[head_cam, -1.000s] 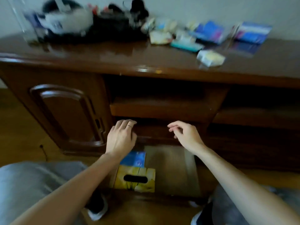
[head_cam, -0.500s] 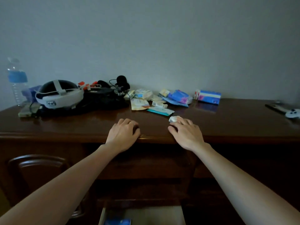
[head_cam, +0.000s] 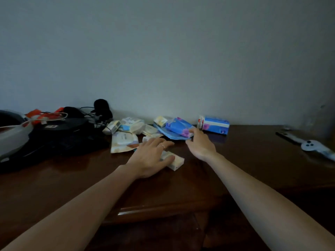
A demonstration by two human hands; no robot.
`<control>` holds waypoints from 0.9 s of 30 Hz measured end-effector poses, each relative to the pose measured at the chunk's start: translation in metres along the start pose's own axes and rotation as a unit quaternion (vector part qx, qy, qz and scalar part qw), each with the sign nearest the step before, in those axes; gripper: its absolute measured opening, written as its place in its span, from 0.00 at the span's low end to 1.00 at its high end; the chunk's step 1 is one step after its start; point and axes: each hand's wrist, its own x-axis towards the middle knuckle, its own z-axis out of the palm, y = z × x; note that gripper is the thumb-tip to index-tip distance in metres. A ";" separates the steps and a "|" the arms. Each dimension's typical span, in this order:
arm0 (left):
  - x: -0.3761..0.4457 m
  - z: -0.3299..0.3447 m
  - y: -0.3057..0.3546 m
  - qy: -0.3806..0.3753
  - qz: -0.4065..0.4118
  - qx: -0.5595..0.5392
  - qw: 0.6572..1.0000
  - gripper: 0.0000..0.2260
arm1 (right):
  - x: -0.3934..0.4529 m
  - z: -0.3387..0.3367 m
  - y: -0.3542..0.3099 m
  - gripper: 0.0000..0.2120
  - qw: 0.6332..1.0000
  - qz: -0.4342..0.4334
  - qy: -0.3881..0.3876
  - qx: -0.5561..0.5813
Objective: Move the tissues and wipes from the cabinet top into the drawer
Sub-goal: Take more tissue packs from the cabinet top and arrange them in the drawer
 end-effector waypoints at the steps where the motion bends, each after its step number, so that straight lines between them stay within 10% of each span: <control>1: 0.016 0.009 0.004 -0.030 0.020 -0.008 0.999 0.30 | 0.017 -0.001 0.011 0.21 1.000 0.015 0.003 -0.018; 6: 0.087 0.059 0.018 -0.127 0.054 -0.001 0.990 0.31 | 0.095 -0.003 0.063 0.24 0.993 0.092 0.027 -0.071; 19: 0.166 0.116 0.005 -0.023 0.019 0.068 0.997 0.35 | 0.213 0.029 0.146 0.37 0.925 0.070 0.072 -0.367; 27: 0.138 0.093 0.018 -0.117 0.021 -0.013 0.993 0.33 | 0.190 0.003 0.132 0.29 0.960 0.089 0.036 -0.262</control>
